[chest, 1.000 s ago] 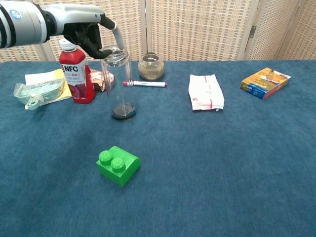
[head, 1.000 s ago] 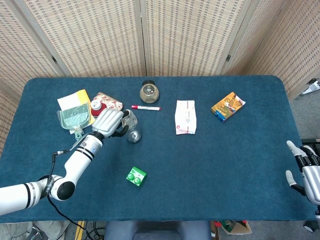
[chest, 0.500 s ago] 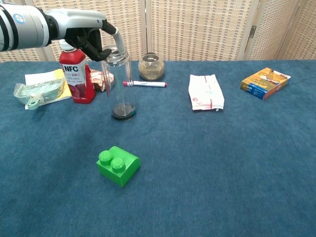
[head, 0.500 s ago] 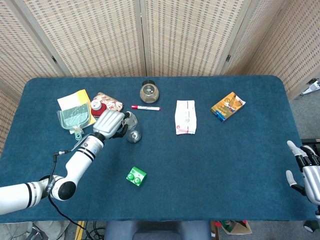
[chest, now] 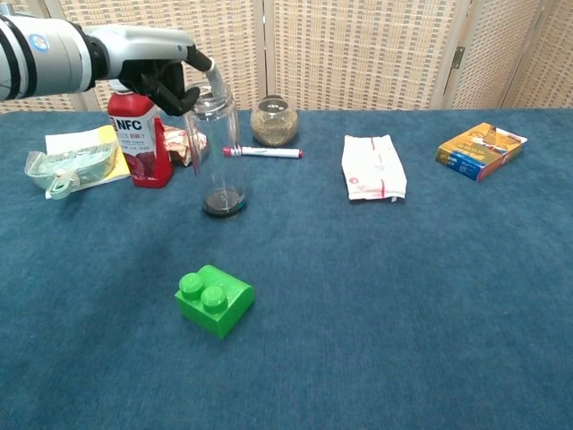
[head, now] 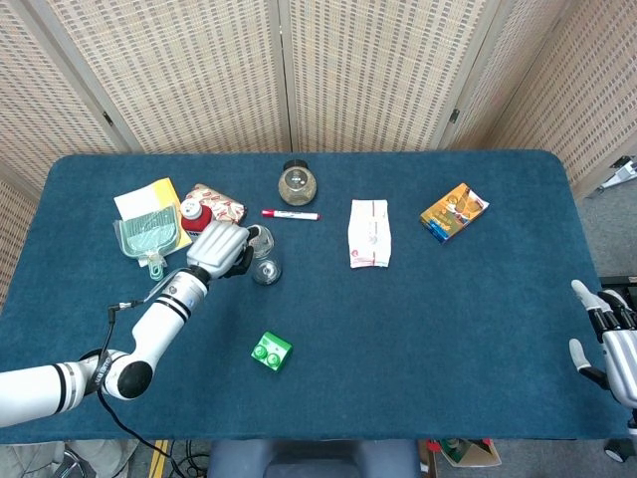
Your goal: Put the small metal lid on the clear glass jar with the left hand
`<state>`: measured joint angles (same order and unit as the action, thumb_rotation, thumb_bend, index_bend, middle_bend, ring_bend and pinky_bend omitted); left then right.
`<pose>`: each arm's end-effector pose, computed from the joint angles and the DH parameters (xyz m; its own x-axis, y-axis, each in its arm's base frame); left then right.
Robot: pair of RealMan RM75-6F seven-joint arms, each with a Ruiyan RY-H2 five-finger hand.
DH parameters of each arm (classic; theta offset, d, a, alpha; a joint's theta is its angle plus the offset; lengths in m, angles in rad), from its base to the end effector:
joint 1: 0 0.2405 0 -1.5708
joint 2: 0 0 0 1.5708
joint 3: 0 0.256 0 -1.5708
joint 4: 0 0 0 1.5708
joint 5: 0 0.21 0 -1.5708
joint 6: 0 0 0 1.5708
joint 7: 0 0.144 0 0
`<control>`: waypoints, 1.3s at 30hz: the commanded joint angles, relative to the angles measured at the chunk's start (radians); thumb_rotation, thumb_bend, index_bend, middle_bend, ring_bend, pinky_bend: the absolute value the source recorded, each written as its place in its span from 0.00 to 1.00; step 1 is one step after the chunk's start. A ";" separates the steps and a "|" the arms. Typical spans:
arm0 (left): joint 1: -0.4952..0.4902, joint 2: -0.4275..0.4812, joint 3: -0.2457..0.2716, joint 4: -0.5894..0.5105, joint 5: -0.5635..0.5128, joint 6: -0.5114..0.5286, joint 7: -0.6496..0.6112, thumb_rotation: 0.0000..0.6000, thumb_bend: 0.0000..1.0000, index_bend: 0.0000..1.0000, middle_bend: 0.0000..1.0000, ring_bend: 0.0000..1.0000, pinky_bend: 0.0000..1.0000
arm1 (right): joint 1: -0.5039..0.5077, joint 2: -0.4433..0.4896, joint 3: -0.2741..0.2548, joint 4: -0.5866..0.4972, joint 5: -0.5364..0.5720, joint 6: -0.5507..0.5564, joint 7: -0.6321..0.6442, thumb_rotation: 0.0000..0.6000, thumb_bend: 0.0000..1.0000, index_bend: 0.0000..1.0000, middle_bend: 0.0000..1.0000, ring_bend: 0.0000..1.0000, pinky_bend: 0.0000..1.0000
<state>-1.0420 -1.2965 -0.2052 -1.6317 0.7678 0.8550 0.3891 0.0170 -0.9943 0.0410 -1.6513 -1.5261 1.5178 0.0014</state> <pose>-0.0743 0.3983 0.0498 0.4729 0.2614 0.8414 0.8470 -0.3981 -0.3524 -0.3179 -0.1579 0.1968 0.4728 -0.0040 0.8812 -0.8808 0.0264 0.4727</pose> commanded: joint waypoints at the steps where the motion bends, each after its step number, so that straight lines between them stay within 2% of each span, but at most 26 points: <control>1: -0.001 0.000 0.002 -0.001 -0.002 0.000 0.002 1.00 0.43 0.32 1.00 0.95 1.00 | 0.000 0.000 0.000 0.000 0.000 0.000 0.000 1.00 0.44 0.05 0.21 0.11 0.28; 26: -0.010 0.019 0.005 -0.014 -0.029 0.007 0.012 1.00 0.43 0.32 1.00 0.95 1.00 | -0.001 0.000 0.001 0.003 0.001 0.001 0.002 1.00 0.44 0.05 0.21 0.11 0.28; 39: -0.013 0.009 0.027 0.000 -0.042 0.038 0.066 1.00 0.43 0.32 1.00 0.95 1.00 | -0.002 0.000 0.000 -0.002 -0.001 0.002 -0.002 1.00 0.44 0.05 0.21 0.11 0.28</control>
<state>-1.0547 -1.2866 -0.1794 -1.6327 0.7265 0.8933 0.4536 0.0150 -0.9945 0.0405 -1.6536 -1.5275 1.5200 -0.0010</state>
